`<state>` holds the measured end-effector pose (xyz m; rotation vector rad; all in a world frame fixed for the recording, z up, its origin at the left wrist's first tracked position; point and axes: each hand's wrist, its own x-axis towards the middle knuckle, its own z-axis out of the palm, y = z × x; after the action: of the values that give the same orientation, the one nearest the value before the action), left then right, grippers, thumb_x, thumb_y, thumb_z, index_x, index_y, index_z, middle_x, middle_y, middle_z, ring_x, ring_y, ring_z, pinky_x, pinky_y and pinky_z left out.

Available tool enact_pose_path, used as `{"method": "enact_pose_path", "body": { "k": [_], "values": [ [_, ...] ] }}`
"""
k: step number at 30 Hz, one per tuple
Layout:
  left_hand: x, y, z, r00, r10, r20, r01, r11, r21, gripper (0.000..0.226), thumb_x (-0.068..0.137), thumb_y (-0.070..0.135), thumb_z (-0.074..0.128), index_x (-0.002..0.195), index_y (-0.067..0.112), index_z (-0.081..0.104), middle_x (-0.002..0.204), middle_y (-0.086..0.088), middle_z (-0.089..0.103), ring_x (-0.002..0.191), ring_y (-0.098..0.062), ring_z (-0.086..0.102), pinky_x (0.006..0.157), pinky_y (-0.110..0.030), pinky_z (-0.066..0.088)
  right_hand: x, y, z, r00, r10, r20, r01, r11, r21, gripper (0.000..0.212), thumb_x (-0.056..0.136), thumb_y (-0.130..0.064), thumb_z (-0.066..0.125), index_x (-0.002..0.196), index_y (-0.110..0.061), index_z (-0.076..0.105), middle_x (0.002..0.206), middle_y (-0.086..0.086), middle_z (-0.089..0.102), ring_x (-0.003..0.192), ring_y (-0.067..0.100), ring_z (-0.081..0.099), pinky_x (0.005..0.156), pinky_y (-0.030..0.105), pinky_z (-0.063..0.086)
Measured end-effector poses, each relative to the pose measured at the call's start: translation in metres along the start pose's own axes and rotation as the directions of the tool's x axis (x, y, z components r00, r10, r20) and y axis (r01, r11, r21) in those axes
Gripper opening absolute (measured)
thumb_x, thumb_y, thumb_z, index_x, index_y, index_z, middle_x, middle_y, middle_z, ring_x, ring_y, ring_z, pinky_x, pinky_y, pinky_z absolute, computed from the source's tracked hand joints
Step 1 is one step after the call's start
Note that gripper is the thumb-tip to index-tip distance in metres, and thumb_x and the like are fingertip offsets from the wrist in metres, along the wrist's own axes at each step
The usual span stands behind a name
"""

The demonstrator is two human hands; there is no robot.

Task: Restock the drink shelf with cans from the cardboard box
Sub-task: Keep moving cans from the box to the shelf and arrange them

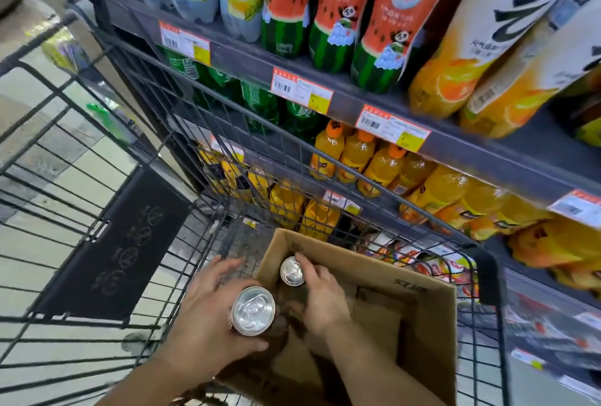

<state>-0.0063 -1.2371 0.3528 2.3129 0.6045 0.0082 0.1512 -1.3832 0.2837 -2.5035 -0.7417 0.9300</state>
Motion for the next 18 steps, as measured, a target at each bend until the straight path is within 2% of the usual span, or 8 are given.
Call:
{"method": "enact_pose_path", "body": {
  "k": [3,7,11,14,16,18],
  "values": [
    [0.002,0.000,-0.001,1.000,-0.019,-0.010,0.019,0.999,-0.036,0.081,0.035,0.070,0.075,0.108,0.070,0.041,0.136,0.039,0.018,0.141,-0.002,0.009,0.114,-0.033,0.018,0.007,-0.003,0.017,0.997,0.029,-0.068,-0.018,0.988,0.153,0.072,0.079,-0.024,0.073,0.138,-0.037,0.033,0.134,-0.003,0.041,0.121,0.023,0.049,0.102,0.033,0.039],
    [0.003,0.007,-0.002,0.999,-0.050,-0.017,0.048,0.995,-0.084,0.085,0.033,0.064,0.079,0.110,0.068,0.041,0.136,0.029,0.026,0.141,-0.005,0.015,0.116,-0.033,0.021,-0.005,-0.003,0.020,0.994,0.063,-0.089,-0.032,0.950,0.311,0.065,0.077,-0.023,0.074,0.132,-0.030,0.041,0.131,-0.005,0.053,0.114,0.019,0.058,0.092,0.025,0.043],
    [0.001,0.028,-0.012,0.999,-0.017,0.029,0.020,0.996,-0.091,0.069,0.042,0.053,0.088,0.101,0.058,0.053,0.139,0.021,0.030,0.142,-0.008,0.015,0.117,-0.037,0.020,-0.039,-0.003,-0.010,0.989,0.090,-0.115,-0.053,0.954,0.295,0.071,0.076,-0.031,0.076,0.137,-0.032,0.038,0.127,-0.007,0.060,0.112,0.018,0.059,0.092,0.026,0.045],
    [0.001,0.054,-0.031,0.998,0.014,0.064,-0.012,0.999,-0.044,0.076,0.042,0.057,0.085,0.111,0.050,0.052,0.138,0.015,0.034,0.141,-0.015,0.020,0.117,-0.040,0.020,-0.075,-0.010,-0.044,0.981,0.117,-0.157,-0.074,0.965,0.253,0.071,0.075,-0.026,0.077,0.137,-0.030,0.042,0.129,-0.004,0.061,0.117,0.019,0.057,0.095,0.024,0.042],
    [0.003,0.073,-0.044,0.995,0.031,0.098,-0.031,1.000,-0.006,0.083,0.043,0.058,0.085,0.119,0.038,0.056,0.139,0.006,0.037,0.139,-0.020,0.025,0.116,-0.042,0.022,-0.100,-0.014,-0.065,0.972,0.130,-0.197,-0.078,0.965,0.251,0.073,0.073,-0.026,0.080,0.136,-0.028,0.044,0.128,-0.003,0.062,0.118,0.019,0.057,0.098,0.027,0.043],
    [0.004,0.091,-0.056,0.991,0.065,0.114,-0.068,0.997,0.020,0.087,0.044,0.057,0.086,0.122,0.033,0.057,0.141,0.001,0.038,0.138,-0.021,0.026,0.115,-0.036,0.020,-0.126,-0.018,-0.085,0.960,0.148,-0.238,-0.081,0.959,0.270,0.072,0.073,-0.025,0.081,0.135,-0.027,0.045,0.126,-0.004,0.063,0.117,0.019,0.058,0.097,0.027,0.045]
  ]
}}
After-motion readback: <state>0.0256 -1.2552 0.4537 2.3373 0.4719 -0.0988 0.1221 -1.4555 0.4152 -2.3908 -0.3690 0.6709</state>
